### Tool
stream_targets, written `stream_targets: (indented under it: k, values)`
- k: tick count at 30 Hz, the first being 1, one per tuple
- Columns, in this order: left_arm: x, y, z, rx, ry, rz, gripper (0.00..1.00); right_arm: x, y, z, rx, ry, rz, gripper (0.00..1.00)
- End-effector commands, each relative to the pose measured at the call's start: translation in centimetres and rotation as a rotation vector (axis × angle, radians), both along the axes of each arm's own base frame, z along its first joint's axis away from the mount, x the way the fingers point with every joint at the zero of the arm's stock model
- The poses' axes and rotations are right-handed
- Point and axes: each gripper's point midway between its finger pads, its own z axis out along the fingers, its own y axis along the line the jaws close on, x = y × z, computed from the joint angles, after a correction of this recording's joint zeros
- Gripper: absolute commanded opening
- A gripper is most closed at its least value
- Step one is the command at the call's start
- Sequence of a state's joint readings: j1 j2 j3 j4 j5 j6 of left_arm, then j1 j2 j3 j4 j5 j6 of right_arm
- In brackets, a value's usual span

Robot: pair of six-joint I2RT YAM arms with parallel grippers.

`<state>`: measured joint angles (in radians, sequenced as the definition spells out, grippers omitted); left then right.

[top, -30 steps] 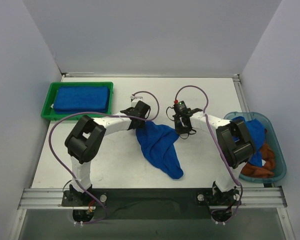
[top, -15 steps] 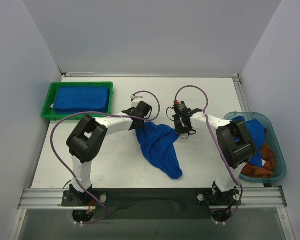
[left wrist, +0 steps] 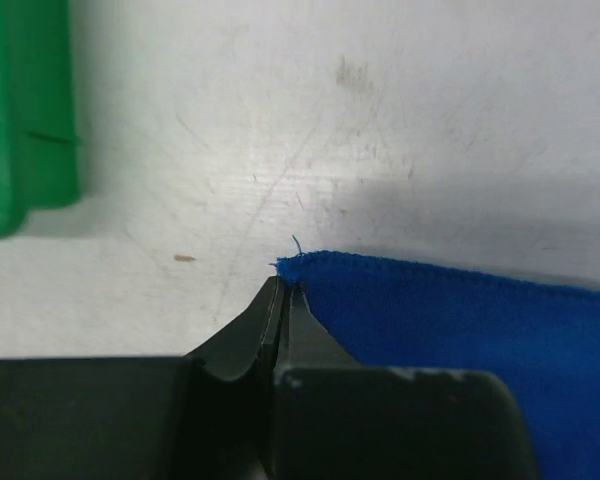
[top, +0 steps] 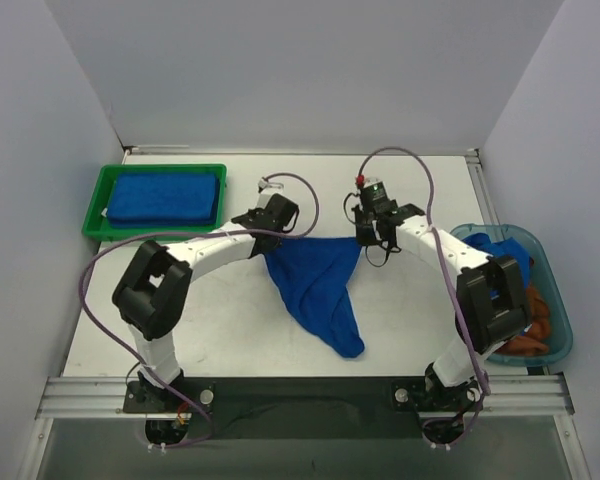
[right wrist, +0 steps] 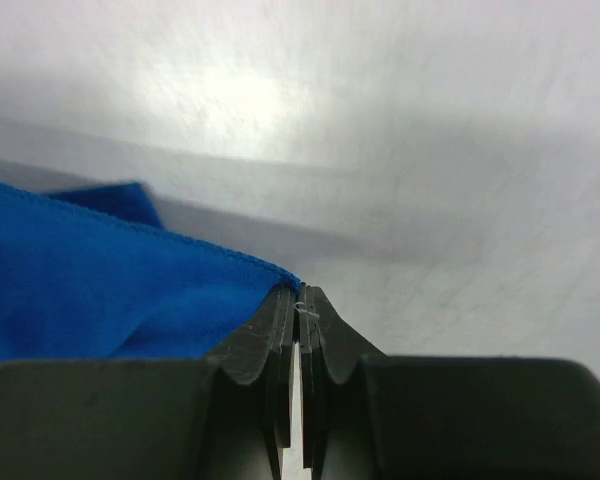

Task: Fold and stack the towels
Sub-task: Flatten out the crumpled towel

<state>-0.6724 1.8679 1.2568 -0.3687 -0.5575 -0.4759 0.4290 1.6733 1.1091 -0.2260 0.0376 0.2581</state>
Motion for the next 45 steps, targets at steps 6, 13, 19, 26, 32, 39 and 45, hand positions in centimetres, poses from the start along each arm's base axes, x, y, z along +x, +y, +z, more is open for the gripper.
stream_targets:
  k: [6, 13, 19, 26, 32, 39, 45]
  values:
    - [3.4, 0.8, 26.6, -0.103, -0.565, -0.042, 0.00, 5.8, -0.6, 21.8, 0.072, -0.529, 0.045, 0.00]
    - [-1.1, 1.6, 42.4, -0.141, -0.889, -0.120, 0.00, 4.2, -2.2, 36.2, 0.075, -0.854, 0.082, 0.00]
    - [-8.1, 2.9, 50.8, -0.241, -1.139, -0.188, 0.00, -1.0, -2.3, 44.2, 0.106, -1.059, 0.232, 0.00]
    - [-15.1, 3.3, 55.6, -0.322, -1.250, -0.367, 0.00, -9.5, -3.0, 51.3, 0.188, -1.272, 0.368, 0.00]
    - [-18.0, 3.4, 56.7, -0.351, -1.283, -0.480, 0.00, -14.1, -3.8, 54.1, 0.230, -1.363, 0.412, 0.00]
    - [-17.9, 4.5, 58.7, -0.365, -1.317, -0.414, 0.00, -14.4, -4.5, 56.4, 0.233, -1.411, 0.371, 0.00]
    - [-11.9, 4.3, 57.7, -0.142, -1.252, -0.254, 0.00, -7.1, -4.4, 54.3, 0.132, -1.308, 0.247, 0.00]
